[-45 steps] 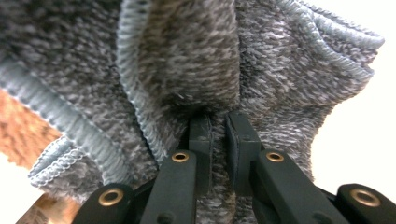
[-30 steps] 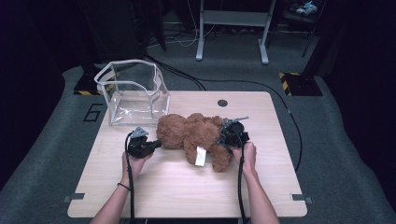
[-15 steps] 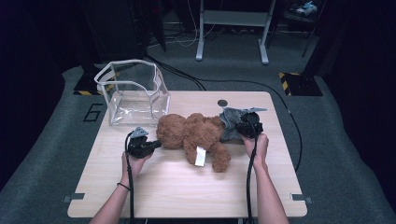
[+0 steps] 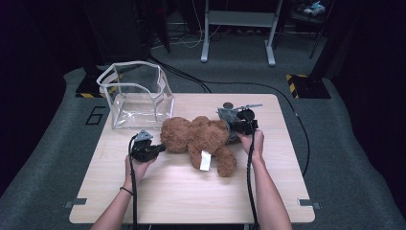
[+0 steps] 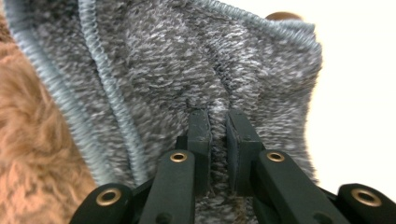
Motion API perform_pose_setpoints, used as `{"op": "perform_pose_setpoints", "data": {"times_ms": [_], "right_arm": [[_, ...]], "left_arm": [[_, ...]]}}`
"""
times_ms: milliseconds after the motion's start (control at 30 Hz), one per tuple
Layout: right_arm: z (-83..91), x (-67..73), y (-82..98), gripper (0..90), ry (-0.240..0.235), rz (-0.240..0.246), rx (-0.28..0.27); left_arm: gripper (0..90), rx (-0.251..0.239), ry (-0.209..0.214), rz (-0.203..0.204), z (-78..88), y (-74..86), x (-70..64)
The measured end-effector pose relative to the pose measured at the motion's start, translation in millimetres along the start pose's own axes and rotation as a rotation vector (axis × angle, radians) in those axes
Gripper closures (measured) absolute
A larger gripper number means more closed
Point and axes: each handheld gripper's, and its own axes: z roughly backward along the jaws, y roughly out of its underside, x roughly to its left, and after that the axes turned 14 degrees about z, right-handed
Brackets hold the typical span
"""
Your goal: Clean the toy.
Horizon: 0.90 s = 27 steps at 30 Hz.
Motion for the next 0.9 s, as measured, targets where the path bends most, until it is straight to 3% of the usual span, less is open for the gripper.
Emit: {"op": "perform_pose_setpoints", "data": {"times_ms": [133, 300, 467, 700, 767, 900], "right_arm": [[-10.7, 5.4, 2.1, 82.7, -0.051, 0.006, 0.022], [-13.3, 4.9, 7.7, 83.2, -0.047, 0.016, 0.035], [-8.1, 3.9, 9.8, 83.3, 0.026, 0.027, 0.057], [-0.7, -13.8, 18.3, 83.2, 0.150, -0.004, 0.109], [2.7, -20.3, 25.2, 83.1, 0.136, -0.055, 0.106], [12.7, -18.5, 29.8, 83.1, 0.086, -0.060, 0.053]], "left_arm": [[89.9, 0.003, -0.004, 0.003, 0.1, 0.0, -0.3], [89.9, 0.001, -0.003, 0.004, 0.6, 0.1, 0.7], [90.0, 0.006, -0.006, 0.006, 1.6, 1.5, 1.6], [90.0, 0.005, -0.004, 0.004, 1.4, 1.9, 2.2], [89.9, 0.005, -0.003, 0.005, 1.5, 2.0, 2.4], [90.0, 0.003, -0.003, 0.005, 1.2, 2.0, 2.2]]}}
